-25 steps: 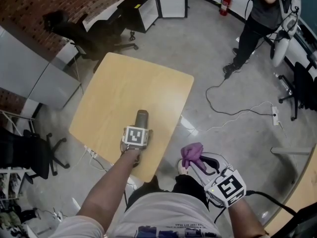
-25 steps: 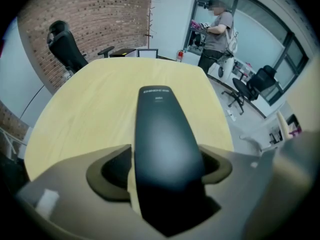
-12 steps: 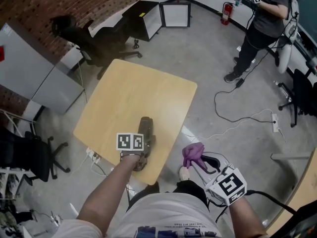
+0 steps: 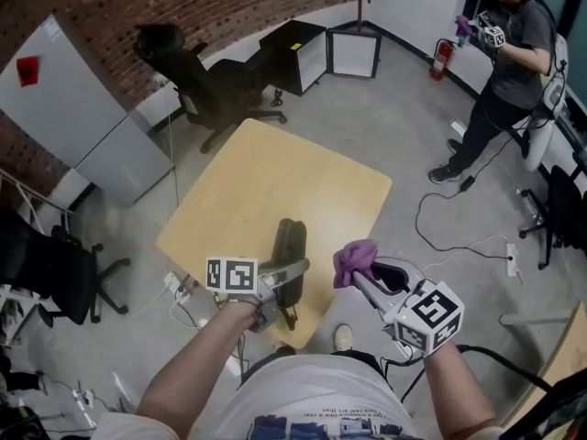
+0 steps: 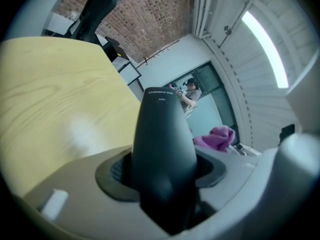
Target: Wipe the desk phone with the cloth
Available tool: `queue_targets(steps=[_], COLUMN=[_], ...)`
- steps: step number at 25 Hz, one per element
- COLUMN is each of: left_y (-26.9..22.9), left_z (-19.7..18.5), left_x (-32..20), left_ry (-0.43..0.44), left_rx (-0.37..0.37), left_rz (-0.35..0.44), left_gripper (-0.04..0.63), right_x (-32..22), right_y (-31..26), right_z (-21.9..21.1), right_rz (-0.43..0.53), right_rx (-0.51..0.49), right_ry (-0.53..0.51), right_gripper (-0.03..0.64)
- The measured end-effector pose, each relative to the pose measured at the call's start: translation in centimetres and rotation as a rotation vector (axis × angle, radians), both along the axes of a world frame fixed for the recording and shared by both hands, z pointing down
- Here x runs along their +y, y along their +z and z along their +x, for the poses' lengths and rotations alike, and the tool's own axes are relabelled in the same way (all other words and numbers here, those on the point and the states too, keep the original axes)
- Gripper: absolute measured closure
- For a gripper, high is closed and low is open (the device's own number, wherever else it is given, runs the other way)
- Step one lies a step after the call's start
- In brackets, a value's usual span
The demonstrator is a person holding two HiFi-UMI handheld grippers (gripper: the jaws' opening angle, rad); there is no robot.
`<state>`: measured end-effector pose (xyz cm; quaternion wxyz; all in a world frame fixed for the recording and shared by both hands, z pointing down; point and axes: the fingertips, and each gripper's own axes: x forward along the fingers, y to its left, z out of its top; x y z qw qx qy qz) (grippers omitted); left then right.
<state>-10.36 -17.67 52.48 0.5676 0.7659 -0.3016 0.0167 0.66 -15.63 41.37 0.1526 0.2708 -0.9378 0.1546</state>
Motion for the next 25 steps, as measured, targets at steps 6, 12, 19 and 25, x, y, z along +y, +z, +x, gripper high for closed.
queue_targets(steps=[6, 12, 19, 25], left_y=[-2.9, -4.9, -7.2, -7.9], left_z=[-1.1, -1.2, -2.1, -3.0], left_x=[0.6, 1.8, 2.2, 1.4], left_ry=[0.003, 0.029, -0.02, -0.01], left_rx=[0.107, 0.21, 0.369, 0.363], left_rz=[0.049, 0.084, 0.037, 0.074], left_gripper=[0.305, 0.305, 0.305, 0.305], right_x=[-4.8, -6.0, -3.9, -1.1], right_y=[-4.1, -4.2, -1.6, -0.1], right_z=[-5.6, -9.4, -10.2, -10.3], right_rz=[0.035, -0.056, -0.149, -0.228], right_rx=[-0.122, -0.227, -0.239, -0.266], right_ry=[-0.05, -0.082, -0.094, -0.117], right_gripper=[0.525, 0.525, 0.525, 0.525])
